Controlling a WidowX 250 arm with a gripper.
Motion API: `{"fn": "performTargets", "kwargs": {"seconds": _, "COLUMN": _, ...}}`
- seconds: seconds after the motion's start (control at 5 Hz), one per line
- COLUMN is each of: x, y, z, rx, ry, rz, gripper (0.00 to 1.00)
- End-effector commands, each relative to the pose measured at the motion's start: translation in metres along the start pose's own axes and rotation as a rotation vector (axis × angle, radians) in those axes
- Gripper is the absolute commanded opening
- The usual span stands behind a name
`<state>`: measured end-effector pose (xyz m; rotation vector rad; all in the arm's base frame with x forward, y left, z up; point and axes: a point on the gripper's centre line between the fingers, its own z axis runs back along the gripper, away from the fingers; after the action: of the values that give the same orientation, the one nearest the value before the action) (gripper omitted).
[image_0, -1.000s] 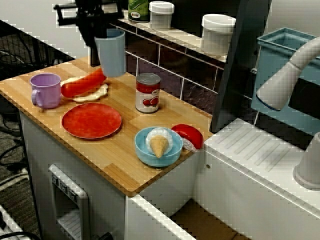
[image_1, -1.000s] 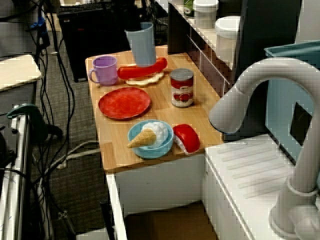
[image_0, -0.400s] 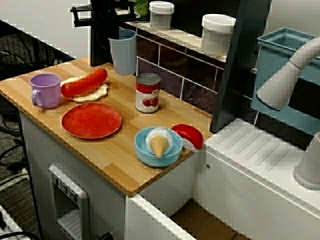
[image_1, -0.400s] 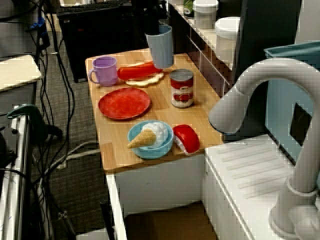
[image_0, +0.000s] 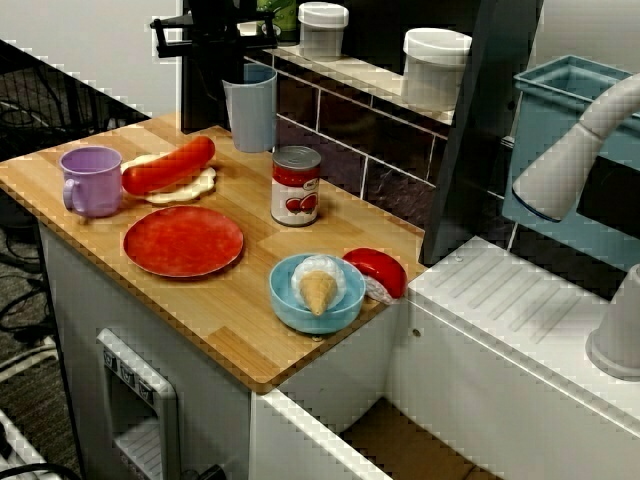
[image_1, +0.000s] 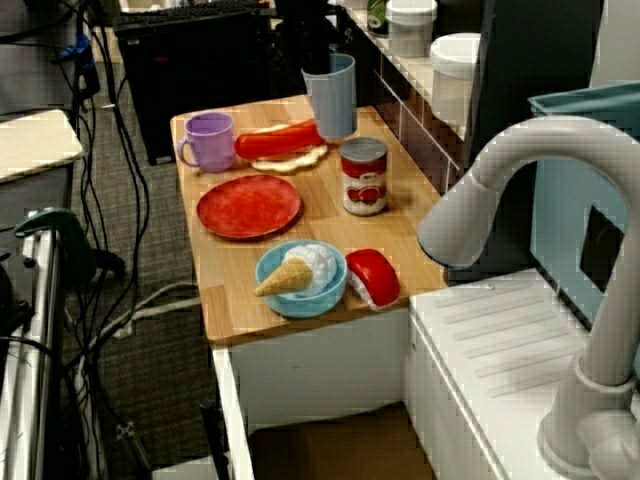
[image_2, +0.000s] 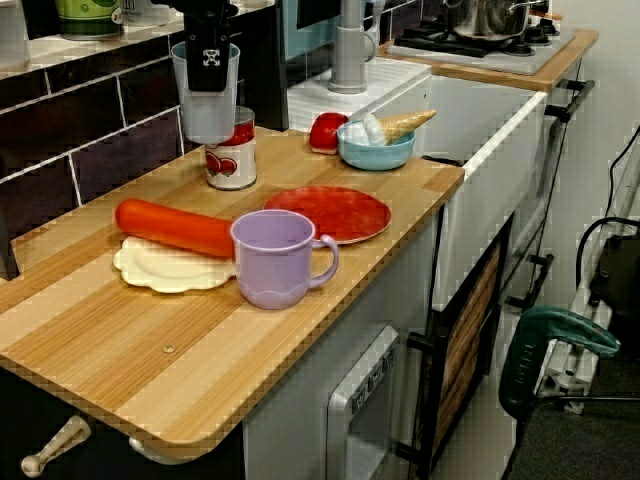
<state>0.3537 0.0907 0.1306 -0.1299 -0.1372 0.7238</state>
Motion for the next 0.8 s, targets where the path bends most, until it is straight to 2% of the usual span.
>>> {"fn": "performTargets", "kwargs": {"seconds": 0.0, "x": 0.011, "y": 0.008, "z": 0.013, "rx": -0.003, "ry": -0.057, "rz": -0.017, "gripper": 0.00}}
{"fn": "performTargets", "kwargs": {"seconds": 0.6, "x": 0.020, "y": 0.021, "z": -0.002, "rx": 0.033, "ry": -0.087, "rz": -0.011, "gripper": 0.00}}
